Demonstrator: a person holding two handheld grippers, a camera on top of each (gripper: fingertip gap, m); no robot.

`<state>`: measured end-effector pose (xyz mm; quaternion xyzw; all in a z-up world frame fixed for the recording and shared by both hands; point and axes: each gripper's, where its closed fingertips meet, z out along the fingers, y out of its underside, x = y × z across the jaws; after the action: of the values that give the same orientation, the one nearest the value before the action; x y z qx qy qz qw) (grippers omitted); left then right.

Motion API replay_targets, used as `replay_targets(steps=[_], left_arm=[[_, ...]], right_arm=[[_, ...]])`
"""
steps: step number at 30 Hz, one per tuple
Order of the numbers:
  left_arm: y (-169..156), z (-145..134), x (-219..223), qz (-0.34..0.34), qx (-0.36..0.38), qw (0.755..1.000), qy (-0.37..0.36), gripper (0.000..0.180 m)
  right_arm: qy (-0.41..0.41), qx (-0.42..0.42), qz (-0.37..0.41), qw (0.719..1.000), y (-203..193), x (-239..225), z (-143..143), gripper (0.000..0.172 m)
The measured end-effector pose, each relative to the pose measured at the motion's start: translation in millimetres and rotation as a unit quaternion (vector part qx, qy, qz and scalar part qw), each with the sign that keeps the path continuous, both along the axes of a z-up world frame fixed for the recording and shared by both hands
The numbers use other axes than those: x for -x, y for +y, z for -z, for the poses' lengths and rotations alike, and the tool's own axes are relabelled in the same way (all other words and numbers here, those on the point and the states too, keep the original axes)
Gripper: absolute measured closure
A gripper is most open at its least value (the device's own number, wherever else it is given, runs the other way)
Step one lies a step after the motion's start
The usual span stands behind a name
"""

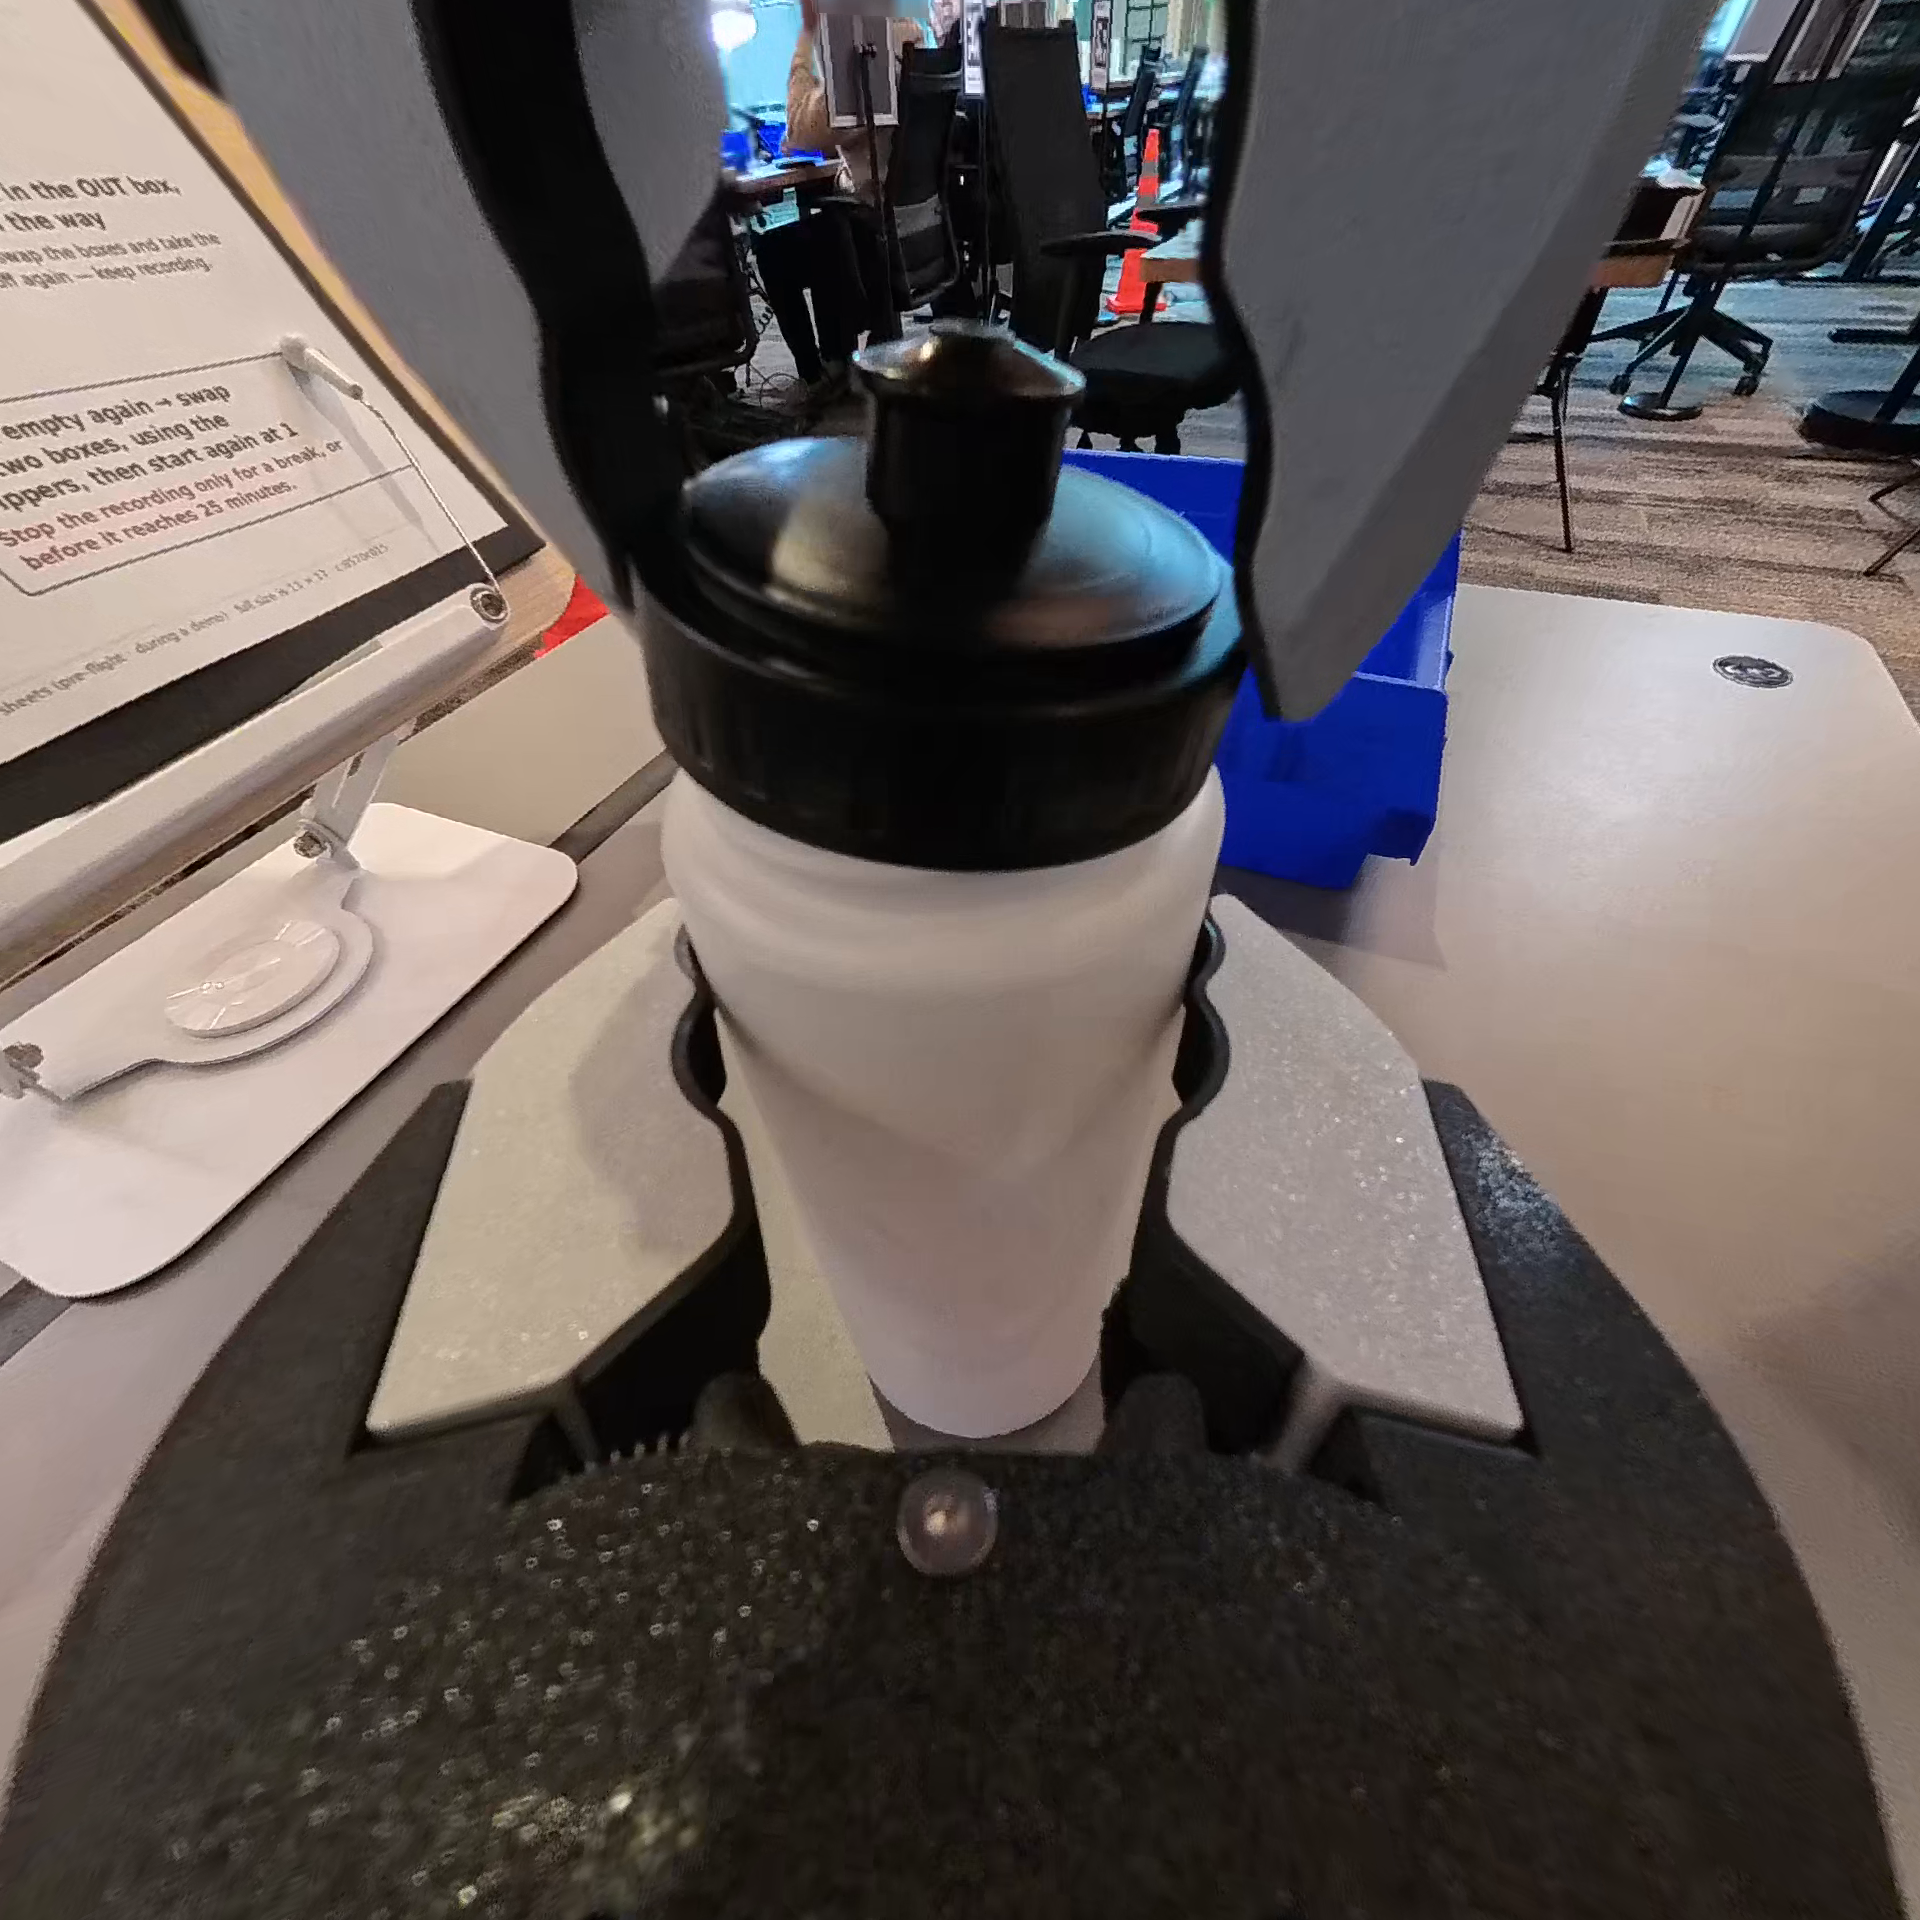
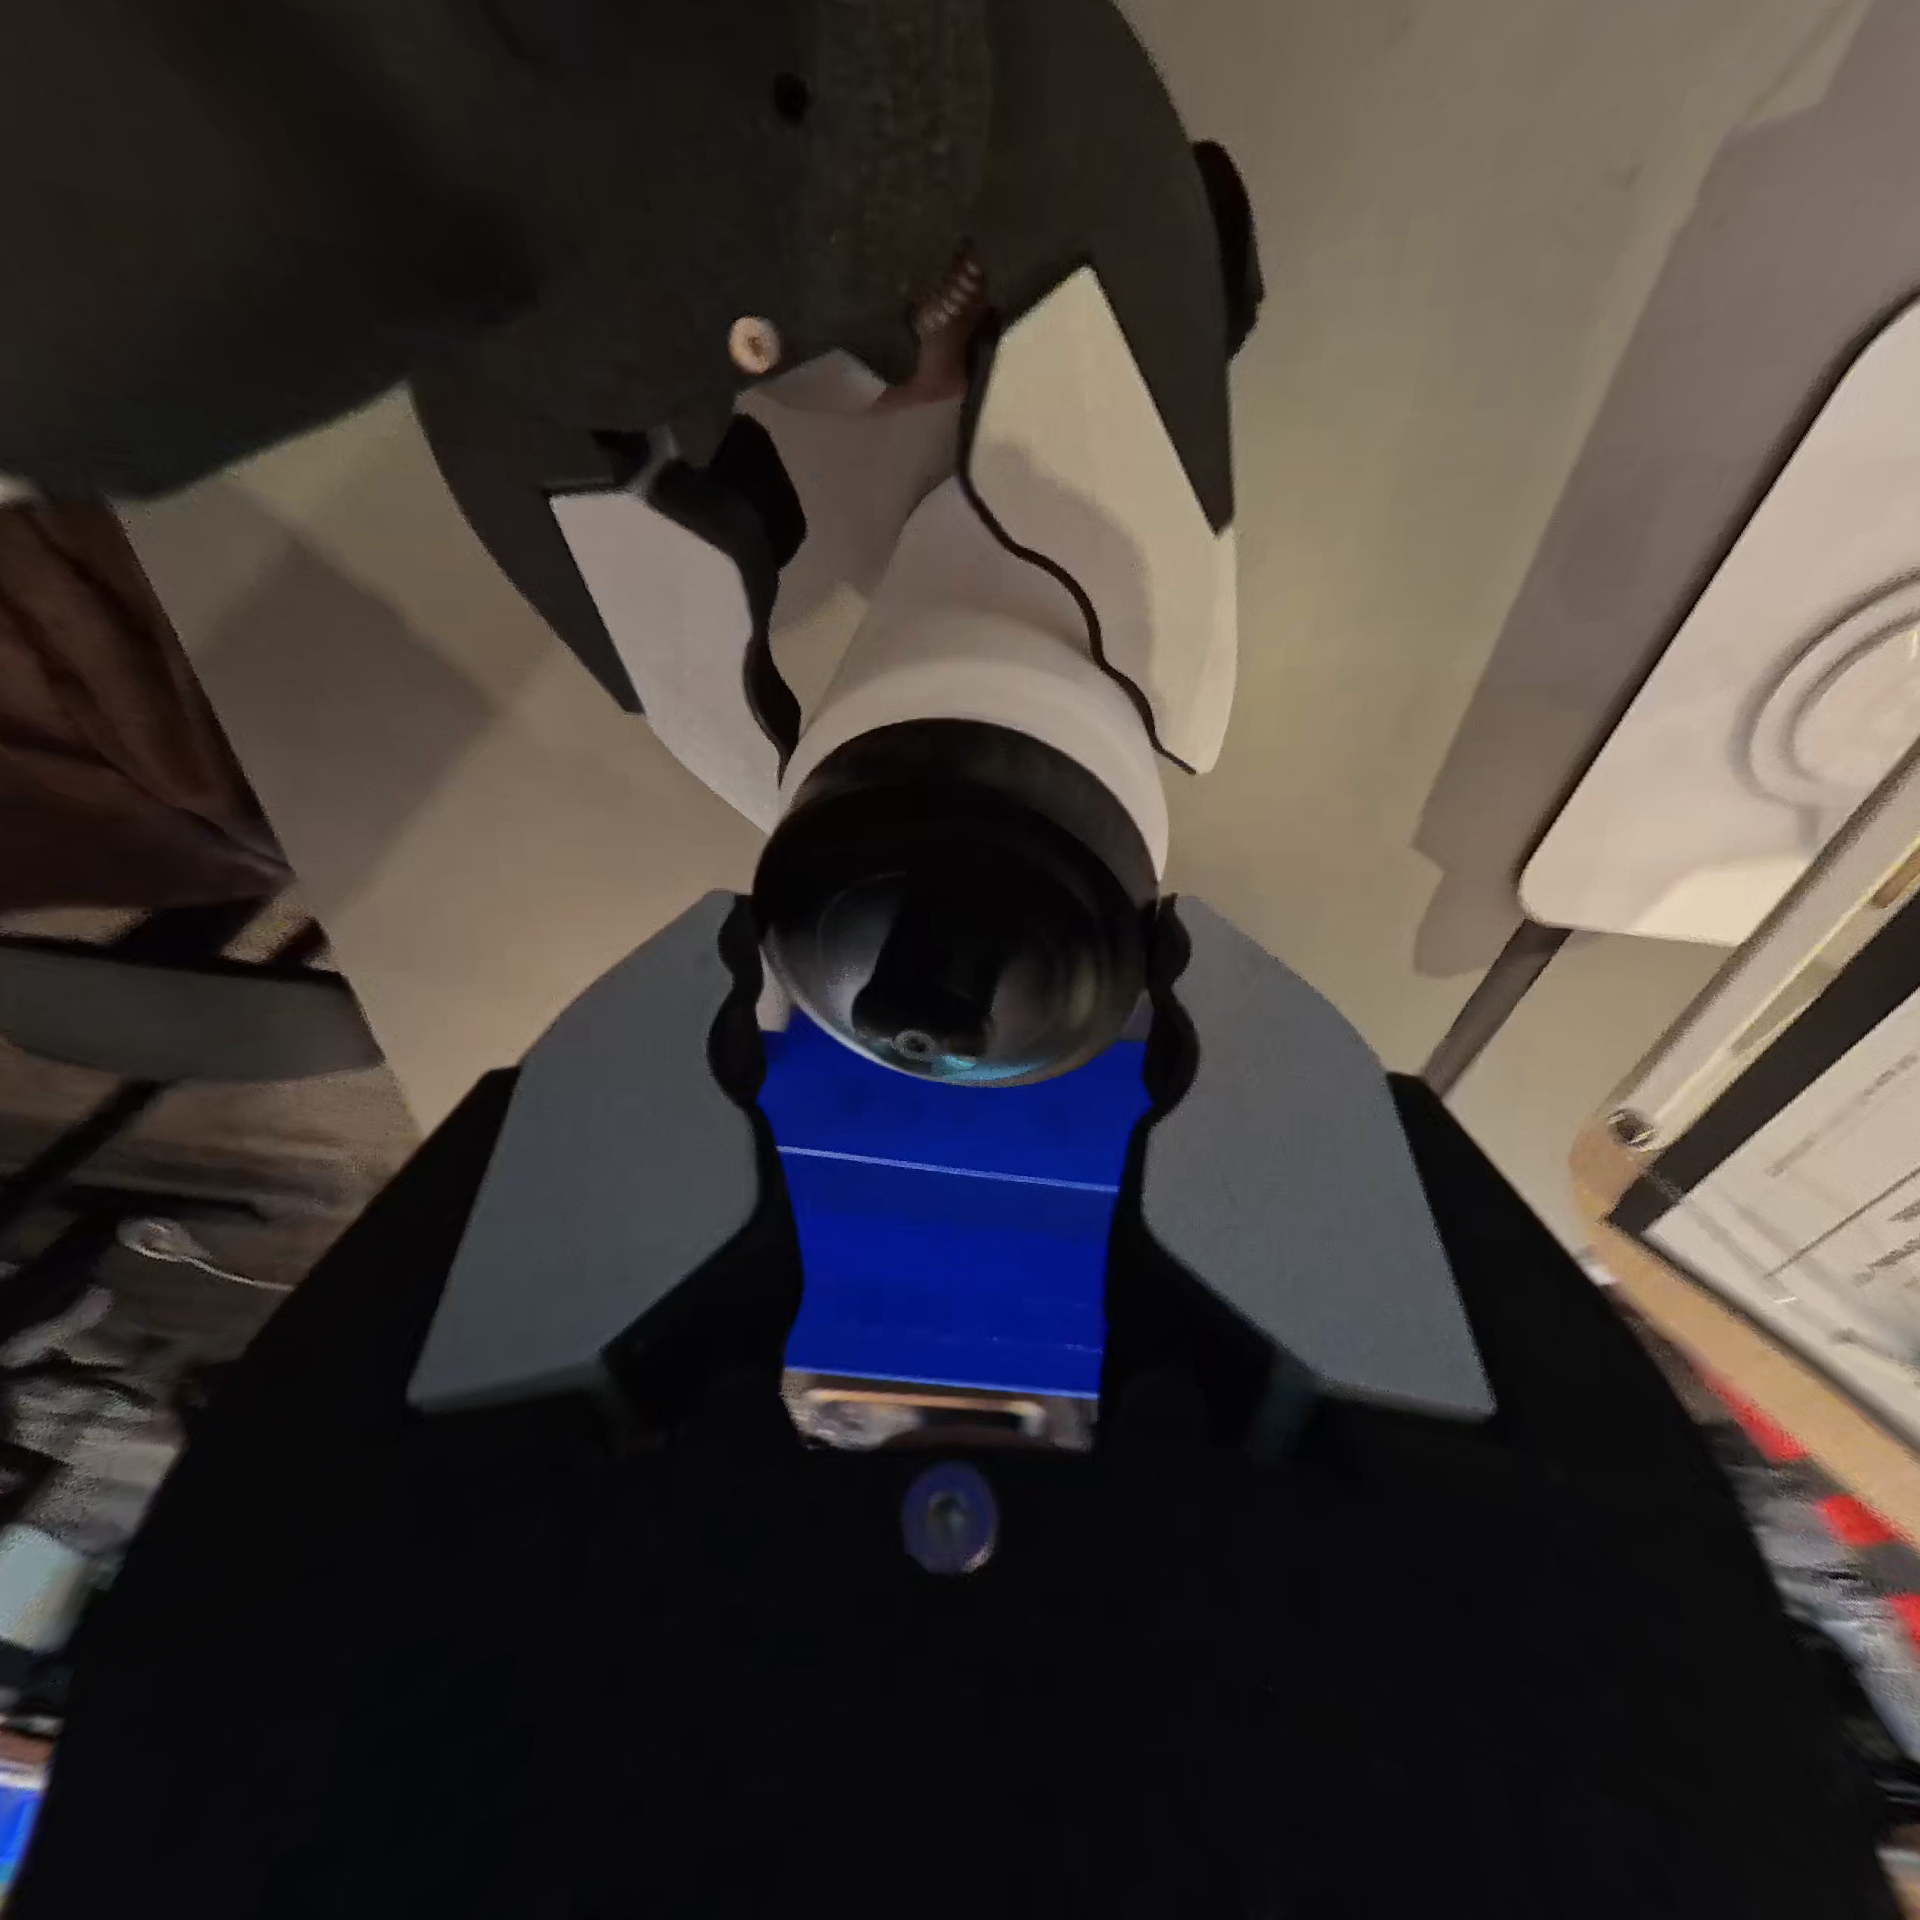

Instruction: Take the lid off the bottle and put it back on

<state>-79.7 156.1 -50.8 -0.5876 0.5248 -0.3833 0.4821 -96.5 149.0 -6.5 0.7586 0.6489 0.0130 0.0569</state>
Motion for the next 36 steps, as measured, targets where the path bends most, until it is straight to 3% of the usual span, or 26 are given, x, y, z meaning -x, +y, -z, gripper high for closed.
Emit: replay_targets(steps=[7, 17, 24, 36], left_arm=[[-0.5, -0.2, 1.6, 0.008, 0.007, 1.000, -0.004, 0.095], [-14.5, 0.3, 2.3, 0.052, 0.004, 0.999, 0.002, 0.095], [-18.1, 0.5, 4.0, 0.072, 0.008, 0.997, 0.004, 0.095], [-23.2, 1.0, 1.8, 0.085, 0.007, 0.996, 0.012, 0.095]], right_arm=[[-0.018, -0.018, -0.242, 0.970, 2.8, 2.6, -0.7, 0.100], [-0.054, 0.002, -0.453, 0.890, -6.0, 3.1, -4.3, 0.100], [-0.016, 0.003, -0.507, 0.862, -9.1, 7.0, -6.5, 0.100], [0.001, 0.064, -0.479, 0.876, -14.9, 2.4, -0.4, 0.100]])
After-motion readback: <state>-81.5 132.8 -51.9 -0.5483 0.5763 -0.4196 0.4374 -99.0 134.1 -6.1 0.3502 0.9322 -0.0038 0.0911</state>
